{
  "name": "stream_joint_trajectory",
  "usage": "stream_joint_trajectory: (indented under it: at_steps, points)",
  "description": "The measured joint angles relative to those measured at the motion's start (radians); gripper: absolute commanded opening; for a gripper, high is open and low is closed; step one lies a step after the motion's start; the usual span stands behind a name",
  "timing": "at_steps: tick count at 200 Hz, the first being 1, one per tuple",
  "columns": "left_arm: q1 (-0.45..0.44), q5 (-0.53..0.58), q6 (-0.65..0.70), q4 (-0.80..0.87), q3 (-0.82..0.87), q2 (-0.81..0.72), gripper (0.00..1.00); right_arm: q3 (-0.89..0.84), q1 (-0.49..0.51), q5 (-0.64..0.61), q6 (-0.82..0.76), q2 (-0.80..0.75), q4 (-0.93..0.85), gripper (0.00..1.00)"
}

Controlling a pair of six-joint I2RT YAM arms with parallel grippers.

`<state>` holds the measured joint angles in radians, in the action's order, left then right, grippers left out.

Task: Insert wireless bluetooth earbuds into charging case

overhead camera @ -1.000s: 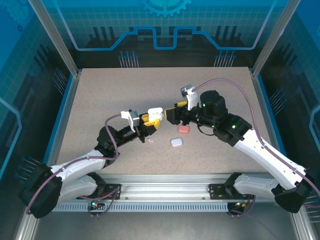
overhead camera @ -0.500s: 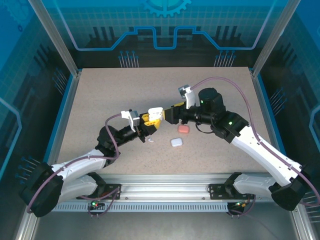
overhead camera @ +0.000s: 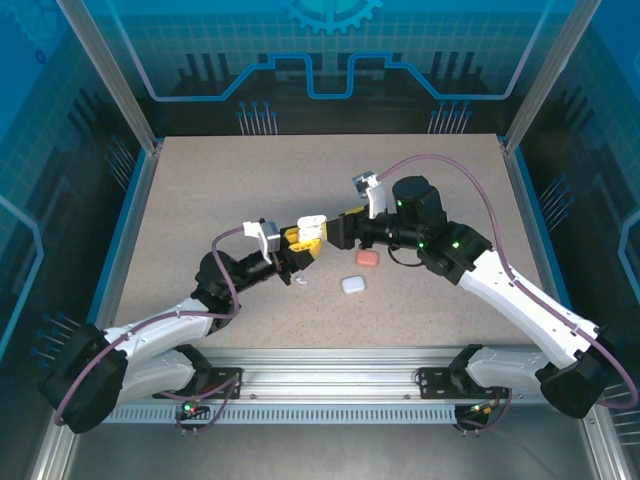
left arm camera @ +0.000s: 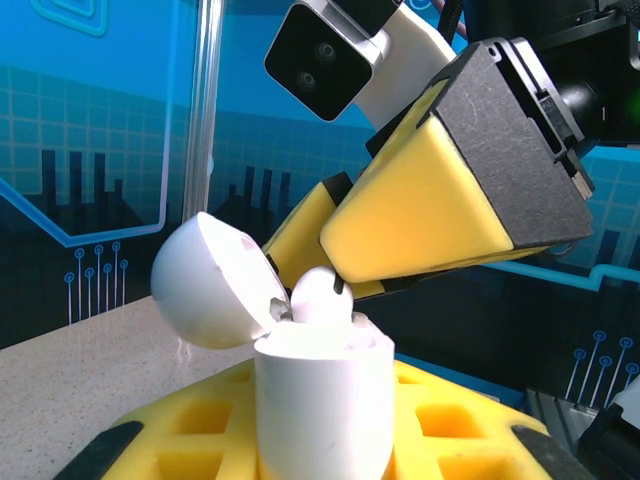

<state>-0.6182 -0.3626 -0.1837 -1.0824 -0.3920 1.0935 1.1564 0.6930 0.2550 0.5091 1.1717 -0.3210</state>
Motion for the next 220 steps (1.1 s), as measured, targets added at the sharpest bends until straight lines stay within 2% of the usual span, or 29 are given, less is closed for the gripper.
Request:
stream_joint_trajectory:
  at_steps: [62,91,114,153,189,220]
  points:
    - [0.000,0.005,0.026,0.031,0.000,-0.058,0.12,-0.022,0.000,-0.026,-0.020,-0.075,-0.005,0.68]
    - [0.000,0.016,0.062,0.114,0.003,-0.163,0.12,-0.036,0.000,-0.065,-0.031,-0.106,-0.011,0.66]
    - [0.000,0.031,0.090,0.216,0.004,-0.275,0.12,-0.053,0.003,-0.119,-0.030,-0.079,-0.032,0.61]
    - [0.000,0.057,0.140,0.397,0.004,-0.461,0.12,-0.067,0.048,-0.204,-0.010,0.114,-0.065,0.52]
    - [0.000,0.071,0.169,0.525,0.004,-0.566,0.12,-0.061,0.096,-0.220,0.013,0.338,-0.064,0.51]
    - [0.000,0.079,0.186,0.590,0.004,-0.603,0.11,0.018,0.127,-0.202,0.023,0.538,-0.072,0.51]
